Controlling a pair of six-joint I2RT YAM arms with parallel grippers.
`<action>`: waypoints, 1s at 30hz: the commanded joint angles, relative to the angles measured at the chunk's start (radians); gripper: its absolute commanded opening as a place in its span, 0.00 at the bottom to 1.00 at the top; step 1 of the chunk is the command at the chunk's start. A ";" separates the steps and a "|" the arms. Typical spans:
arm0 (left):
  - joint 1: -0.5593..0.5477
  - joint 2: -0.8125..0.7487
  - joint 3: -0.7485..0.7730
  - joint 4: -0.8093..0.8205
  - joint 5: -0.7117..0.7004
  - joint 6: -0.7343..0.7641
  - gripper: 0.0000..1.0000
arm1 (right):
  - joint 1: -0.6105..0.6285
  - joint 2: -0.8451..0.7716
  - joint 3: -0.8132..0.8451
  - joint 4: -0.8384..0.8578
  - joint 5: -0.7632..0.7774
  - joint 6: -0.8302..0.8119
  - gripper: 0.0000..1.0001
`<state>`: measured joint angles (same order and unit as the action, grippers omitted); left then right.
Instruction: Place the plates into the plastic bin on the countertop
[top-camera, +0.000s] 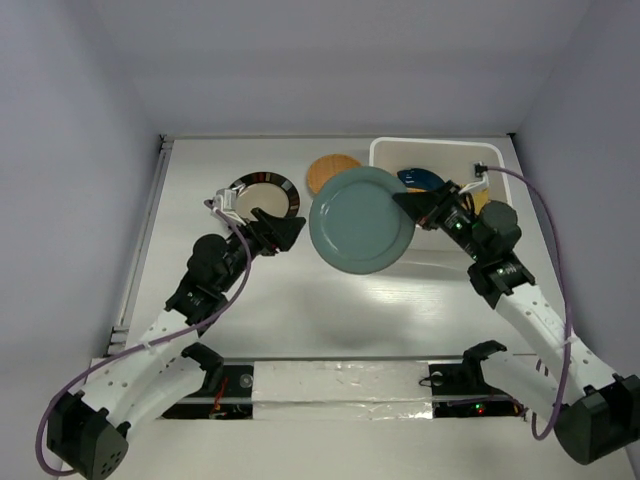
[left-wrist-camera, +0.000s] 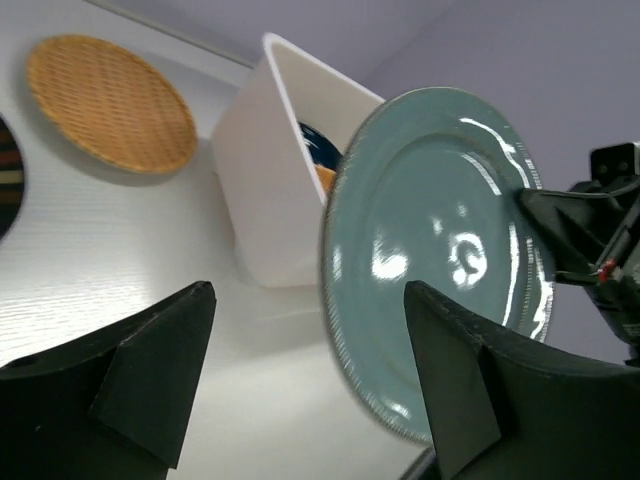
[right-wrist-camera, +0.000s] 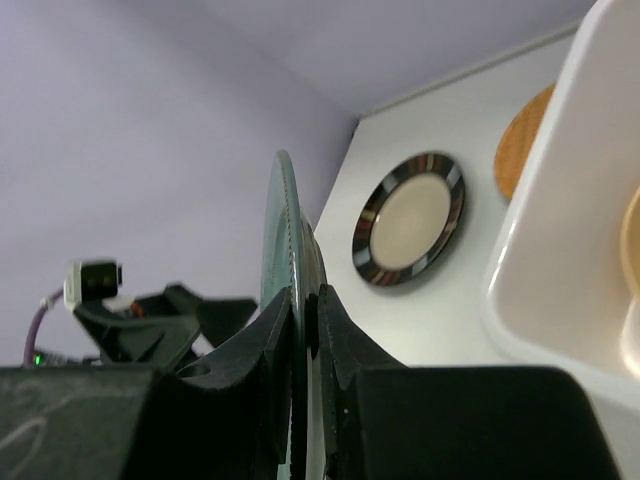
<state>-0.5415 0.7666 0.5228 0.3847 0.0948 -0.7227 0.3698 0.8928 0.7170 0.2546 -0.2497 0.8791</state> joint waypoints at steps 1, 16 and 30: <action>0.002 -0.029 0.059 -0.032 -0.137 0.031 0.74 | -0.113 0.017 0.114 0.271 -0.104 0.129 0.00; 0.025 -0.041 -0.056 -0.144 -0.359 -0.035 0.55 | -0.574 0.302 0.142 0.290 -0.085 0.149 0.00; 0.236 0.195 -0.125 -0.058 -0.210 -0.112 0.57 | -0.597 0.468 0.151 0.143 -0.007 0.014 0.07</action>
<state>-0.3420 0.9245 0.4129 0.2581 -0.1669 -0.8093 -0.2234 1.3716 0.7807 0.3424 -0.2695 0.9070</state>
